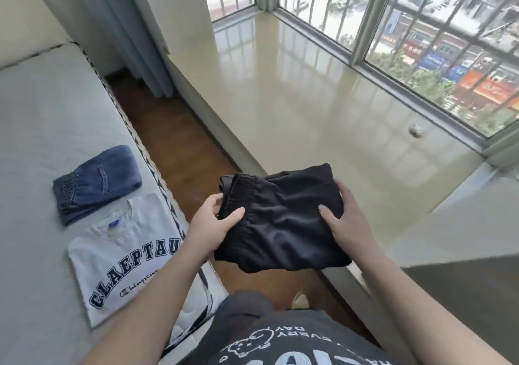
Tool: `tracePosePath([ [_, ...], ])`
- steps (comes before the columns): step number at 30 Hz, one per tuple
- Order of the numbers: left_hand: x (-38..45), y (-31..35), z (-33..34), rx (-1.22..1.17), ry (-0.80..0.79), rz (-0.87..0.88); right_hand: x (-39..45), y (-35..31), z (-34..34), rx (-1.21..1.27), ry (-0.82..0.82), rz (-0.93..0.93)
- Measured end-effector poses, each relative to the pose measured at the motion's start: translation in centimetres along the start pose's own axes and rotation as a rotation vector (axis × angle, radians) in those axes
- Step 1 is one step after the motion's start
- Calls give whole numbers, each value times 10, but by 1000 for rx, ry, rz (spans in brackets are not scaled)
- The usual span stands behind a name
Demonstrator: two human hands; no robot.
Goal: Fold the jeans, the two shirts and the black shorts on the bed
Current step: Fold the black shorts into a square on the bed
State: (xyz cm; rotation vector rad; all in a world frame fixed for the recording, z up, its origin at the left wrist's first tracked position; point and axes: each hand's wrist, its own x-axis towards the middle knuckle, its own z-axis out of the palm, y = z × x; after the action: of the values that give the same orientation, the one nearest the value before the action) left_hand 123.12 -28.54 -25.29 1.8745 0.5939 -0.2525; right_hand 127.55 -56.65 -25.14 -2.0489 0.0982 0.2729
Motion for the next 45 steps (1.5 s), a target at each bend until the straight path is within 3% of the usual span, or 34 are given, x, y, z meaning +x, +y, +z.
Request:
tracePosePath([
  [8, 41, -3, -54, -119, 251, -126, 99, -55, 66, -23, -224, -105],
  [17, 115, -24, -138, -299, 398, -234, 209, -141, 170, -145, -417, -230],
  [25, 176, -31, -215, -330, 486, -242, 264, -196, 250, -140, -480, -279],
  [35, 254, -35, -256, -485, 625, -333, 373, -242, 336, -182, -663, -315],
  [45, 326, -32, -293, -638, 832, -496, 485, -309, 441, -316, -982, -409],
])
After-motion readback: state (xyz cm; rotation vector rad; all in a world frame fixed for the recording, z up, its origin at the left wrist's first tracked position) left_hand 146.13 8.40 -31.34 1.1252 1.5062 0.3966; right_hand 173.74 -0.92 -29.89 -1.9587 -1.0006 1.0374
